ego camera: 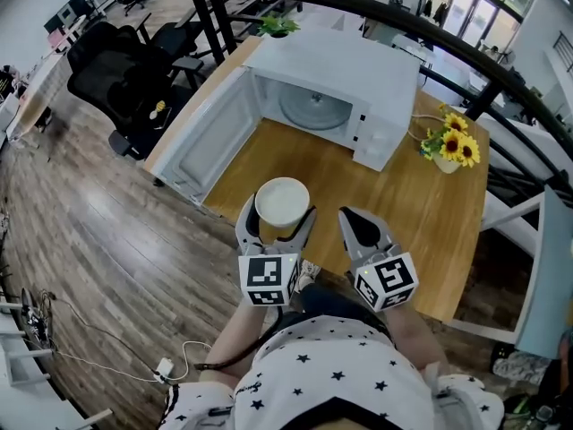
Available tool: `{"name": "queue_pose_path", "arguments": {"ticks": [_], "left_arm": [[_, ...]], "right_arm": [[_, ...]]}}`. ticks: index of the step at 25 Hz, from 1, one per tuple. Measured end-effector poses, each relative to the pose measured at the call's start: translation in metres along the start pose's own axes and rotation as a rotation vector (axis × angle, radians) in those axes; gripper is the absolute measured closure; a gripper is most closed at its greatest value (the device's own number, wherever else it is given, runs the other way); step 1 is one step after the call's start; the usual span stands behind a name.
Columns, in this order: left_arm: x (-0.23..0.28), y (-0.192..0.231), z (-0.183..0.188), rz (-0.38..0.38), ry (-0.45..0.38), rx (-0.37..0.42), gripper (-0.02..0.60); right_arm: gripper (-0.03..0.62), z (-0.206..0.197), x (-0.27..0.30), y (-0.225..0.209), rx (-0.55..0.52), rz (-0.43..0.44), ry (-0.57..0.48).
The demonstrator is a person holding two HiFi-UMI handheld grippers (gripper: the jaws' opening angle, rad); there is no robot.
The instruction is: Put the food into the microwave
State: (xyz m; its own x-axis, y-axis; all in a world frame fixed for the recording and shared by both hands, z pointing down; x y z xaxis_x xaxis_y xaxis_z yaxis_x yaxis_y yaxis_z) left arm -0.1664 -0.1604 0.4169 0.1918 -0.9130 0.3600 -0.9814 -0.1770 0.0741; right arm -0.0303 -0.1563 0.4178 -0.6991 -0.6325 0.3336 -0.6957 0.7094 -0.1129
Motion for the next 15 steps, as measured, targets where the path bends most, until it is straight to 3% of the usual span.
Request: {"name": "queue_pose_path", "arguments": {"ticks": [15], "left_arm": [[0.123, 0.033, 0.03, -0.055, 0.045, 0.041, 0.114]], "right_arm": [[0.589, 0.019, 0.086, -0.065, 0.035, -0.022, 0.059]]}}
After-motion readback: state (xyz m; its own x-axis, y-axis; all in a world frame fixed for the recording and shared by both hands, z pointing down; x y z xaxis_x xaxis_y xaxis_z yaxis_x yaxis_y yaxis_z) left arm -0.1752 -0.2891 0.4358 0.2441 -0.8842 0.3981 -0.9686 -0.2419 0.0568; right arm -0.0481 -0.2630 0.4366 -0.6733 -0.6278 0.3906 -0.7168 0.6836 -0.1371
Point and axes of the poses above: the fingertips, and each gripper's own axes: x forward along the fingers, y to its left, z out of its top, the point moved 3 cm from there along -x, backward along the fingers, and after that the axes turned 10 degrees about y, right-handed, at the moved point
